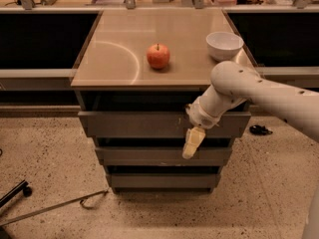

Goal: Open top drawer

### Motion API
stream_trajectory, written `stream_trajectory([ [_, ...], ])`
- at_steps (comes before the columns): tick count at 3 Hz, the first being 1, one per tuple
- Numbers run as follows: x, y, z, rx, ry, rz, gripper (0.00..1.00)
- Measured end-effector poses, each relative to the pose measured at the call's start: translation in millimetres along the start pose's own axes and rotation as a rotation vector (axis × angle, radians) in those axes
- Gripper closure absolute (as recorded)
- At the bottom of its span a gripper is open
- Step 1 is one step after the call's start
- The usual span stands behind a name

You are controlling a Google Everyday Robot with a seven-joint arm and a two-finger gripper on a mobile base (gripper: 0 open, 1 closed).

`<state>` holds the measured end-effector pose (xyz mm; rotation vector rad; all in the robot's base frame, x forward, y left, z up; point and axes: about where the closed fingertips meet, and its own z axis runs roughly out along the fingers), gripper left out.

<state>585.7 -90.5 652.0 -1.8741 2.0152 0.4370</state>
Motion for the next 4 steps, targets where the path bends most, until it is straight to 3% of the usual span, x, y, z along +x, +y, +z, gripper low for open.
stream_trajectory([
  [1,-23,22,-30,-0.117,-0.004,-0.031,0.00],
  [2,-16,42,-30,-0.196,0.020,-0.031,0.00],
  [3,-16,42,-29,-0.196,0.021,-0.031,0.00],
  [4,-22,34,-22,-0.158,0.028,-0.042,0.00],
])
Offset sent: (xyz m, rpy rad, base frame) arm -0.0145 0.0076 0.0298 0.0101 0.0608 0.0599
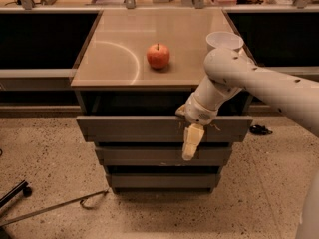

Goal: Open top drawer

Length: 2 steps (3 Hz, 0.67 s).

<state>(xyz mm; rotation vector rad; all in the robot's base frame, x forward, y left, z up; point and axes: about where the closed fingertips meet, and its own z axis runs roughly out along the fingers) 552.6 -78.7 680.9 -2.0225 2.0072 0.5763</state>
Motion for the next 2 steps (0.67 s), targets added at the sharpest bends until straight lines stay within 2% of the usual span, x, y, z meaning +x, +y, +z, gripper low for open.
stream_trajectory([
  [1,-6,-4,11,0.003,0.007,-0.012,0.00],
  [2,-8,8,27,-0.062,0.008,-0.018,0.00],
])
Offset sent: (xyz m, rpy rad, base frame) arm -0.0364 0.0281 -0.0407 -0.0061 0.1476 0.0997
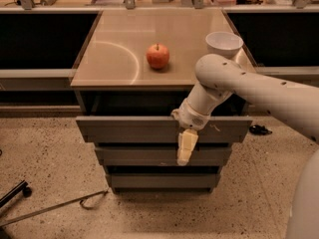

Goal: Open top drawer

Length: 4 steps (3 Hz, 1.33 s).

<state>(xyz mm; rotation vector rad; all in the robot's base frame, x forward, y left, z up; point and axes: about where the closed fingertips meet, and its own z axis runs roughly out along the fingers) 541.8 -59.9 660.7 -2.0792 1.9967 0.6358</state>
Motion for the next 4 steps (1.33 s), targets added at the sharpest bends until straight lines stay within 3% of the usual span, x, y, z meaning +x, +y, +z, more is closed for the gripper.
stream_trajectory([
  [1,-1,0,-2,0.000,0.000,0.000,0.00],
  [2,0,18,-3,-0.038,-0.018,0.010,0.00],
  [3,0,69,-9,-0.114,-0.064,0.026,0.00],
  [4,0,69,-9,-0.114,-0.064,0.026,0.00],
])
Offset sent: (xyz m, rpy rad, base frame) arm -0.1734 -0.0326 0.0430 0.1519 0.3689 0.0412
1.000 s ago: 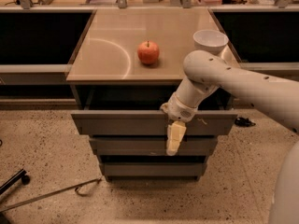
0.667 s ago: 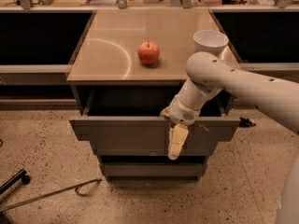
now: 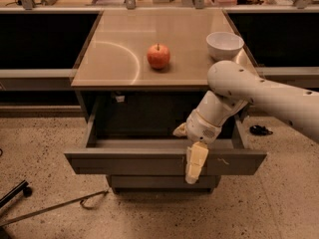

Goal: Open top drawer

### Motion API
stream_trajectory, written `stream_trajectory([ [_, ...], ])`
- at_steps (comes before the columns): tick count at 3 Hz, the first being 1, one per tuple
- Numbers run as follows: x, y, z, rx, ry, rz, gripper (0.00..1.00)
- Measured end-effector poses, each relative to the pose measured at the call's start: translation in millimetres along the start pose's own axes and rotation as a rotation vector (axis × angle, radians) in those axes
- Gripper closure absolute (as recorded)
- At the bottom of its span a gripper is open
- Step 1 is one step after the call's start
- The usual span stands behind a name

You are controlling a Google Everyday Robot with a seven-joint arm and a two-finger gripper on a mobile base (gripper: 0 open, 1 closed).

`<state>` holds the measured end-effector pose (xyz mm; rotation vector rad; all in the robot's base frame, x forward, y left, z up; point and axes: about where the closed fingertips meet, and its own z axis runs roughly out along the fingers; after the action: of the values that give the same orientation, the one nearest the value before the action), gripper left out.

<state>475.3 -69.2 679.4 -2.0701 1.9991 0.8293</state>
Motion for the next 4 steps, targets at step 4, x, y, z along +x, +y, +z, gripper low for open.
stream_trajectory([
  [4,-8,113,1,-0.102,-0.057,0.083,0.00],
])
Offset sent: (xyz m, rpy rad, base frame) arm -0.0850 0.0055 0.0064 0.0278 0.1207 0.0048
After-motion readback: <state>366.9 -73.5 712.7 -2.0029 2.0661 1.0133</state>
